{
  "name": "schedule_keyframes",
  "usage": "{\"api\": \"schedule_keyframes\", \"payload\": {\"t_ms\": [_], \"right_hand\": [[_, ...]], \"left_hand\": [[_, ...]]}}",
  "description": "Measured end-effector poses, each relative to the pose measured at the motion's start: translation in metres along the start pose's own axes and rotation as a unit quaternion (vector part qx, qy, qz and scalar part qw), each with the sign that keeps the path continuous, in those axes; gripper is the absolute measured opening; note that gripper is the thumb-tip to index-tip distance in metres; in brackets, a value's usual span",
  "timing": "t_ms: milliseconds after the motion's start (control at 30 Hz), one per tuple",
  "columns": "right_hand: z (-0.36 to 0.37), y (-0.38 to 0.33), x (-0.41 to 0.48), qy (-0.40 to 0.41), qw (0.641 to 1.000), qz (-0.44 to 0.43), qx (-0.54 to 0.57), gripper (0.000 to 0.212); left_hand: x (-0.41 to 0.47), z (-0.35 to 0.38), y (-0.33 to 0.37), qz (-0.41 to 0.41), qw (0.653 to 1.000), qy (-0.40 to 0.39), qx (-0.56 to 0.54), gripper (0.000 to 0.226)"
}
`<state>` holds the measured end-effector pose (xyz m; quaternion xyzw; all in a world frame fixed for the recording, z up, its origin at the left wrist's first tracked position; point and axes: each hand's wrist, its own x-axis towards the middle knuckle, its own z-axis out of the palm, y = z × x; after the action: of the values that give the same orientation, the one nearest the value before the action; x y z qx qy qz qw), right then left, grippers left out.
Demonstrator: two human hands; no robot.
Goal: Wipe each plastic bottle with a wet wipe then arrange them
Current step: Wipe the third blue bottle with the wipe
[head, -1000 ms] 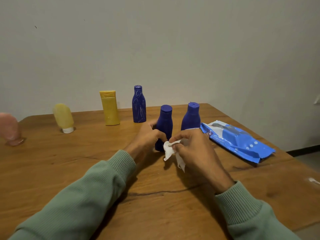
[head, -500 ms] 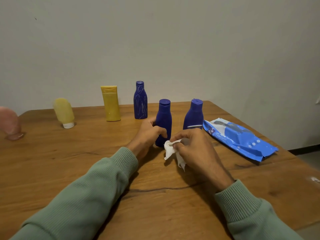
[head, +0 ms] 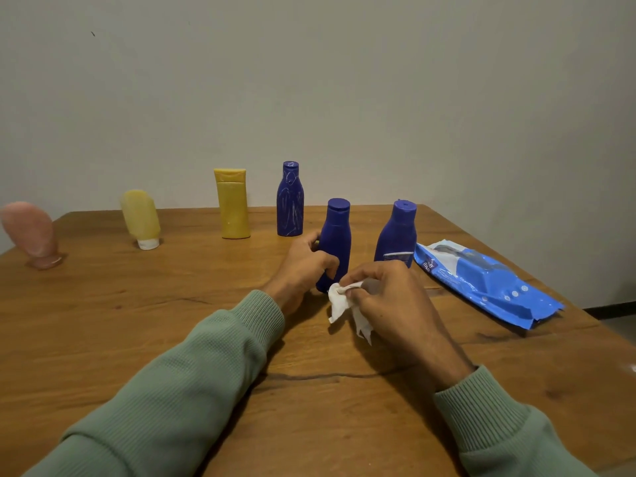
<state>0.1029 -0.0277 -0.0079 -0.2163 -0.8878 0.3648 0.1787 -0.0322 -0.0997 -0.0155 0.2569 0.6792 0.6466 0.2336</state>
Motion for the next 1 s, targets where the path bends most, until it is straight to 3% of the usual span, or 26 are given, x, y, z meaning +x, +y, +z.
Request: {"api": "schedule_keyframes", "payload": {"t_ms": [200, 433, 533, 733, 1000], "right_hand": [[0.014, -0.024, -0.007, -0.011, 0.998, -0.047, 0.051, 0.020], [0.049, -0.056, 0.008, 0.002, 0.993, -0.063, 0.101, 0.012], [0.066, -0.059, 0.021, 0.006, 0.992, -0.032, 0.124, 0.012], [0.086, -0.058, 0.046, 0.028, 0.996, -0.026, 0.079, 0.015], [0.096, -0.057, 0.062, 0.037, 0.997, -0.056, 0.050, 0.012]], "left_hand": [[0.001, -0.022, -0.002, 0.010, 0.998, 0.056, -0.027, 0.044], [0.024, -0.064, -0.003, 0.031, 0.992, 0.118, 0.035, 0.039], [0.045, -0.073, -0.008, 0.033, 0.989, 0.123, 0.073, 0.042], [0.079, -0.079, -0.018, 0.039, 0.989, 0.098, 0.102, 0.068], [0.117, -0.082, -0.024, 0.050, 0.990, 0.079, 0.103, 0.073]]}}
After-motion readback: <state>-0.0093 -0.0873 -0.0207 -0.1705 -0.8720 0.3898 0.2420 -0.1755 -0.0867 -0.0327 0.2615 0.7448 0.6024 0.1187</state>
